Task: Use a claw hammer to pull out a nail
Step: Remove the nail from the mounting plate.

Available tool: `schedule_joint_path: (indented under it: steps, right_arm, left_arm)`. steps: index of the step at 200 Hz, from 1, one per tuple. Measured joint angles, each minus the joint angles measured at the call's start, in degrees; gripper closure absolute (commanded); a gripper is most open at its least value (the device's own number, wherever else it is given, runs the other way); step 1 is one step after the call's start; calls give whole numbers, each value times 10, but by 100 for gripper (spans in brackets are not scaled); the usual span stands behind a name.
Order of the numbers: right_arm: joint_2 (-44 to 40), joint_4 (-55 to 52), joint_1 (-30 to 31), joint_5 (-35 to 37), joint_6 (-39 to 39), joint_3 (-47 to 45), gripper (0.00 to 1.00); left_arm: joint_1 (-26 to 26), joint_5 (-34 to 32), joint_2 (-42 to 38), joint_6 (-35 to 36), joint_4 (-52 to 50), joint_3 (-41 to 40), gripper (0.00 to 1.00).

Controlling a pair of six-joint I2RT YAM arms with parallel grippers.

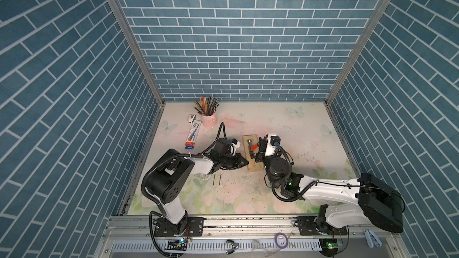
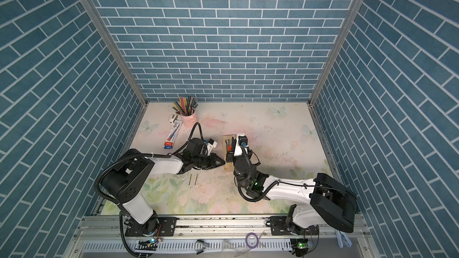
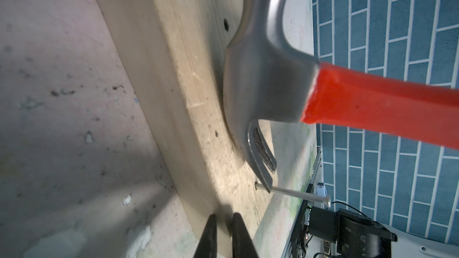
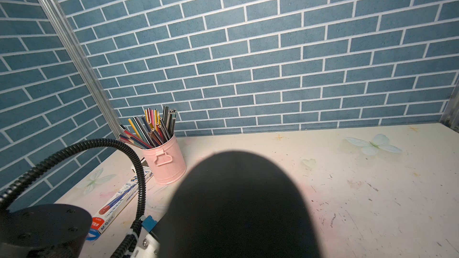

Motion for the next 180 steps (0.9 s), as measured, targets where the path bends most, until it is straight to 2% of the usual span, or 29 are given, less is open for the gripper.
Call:
schedule_joint_path:
  steps: [83,132,180]
  right_arm:
    - [-30,-59,9,11,29,1,100]
    - [-32,-155,13,16,34,48,100]
    - [-33,-202,15,14,47,69,100]
  left_arm:
    - [0,0,0,2,0,0,86]
    - [0,0,0,3,0,0,86]
    - [0,0,0,5,-1,0,86]
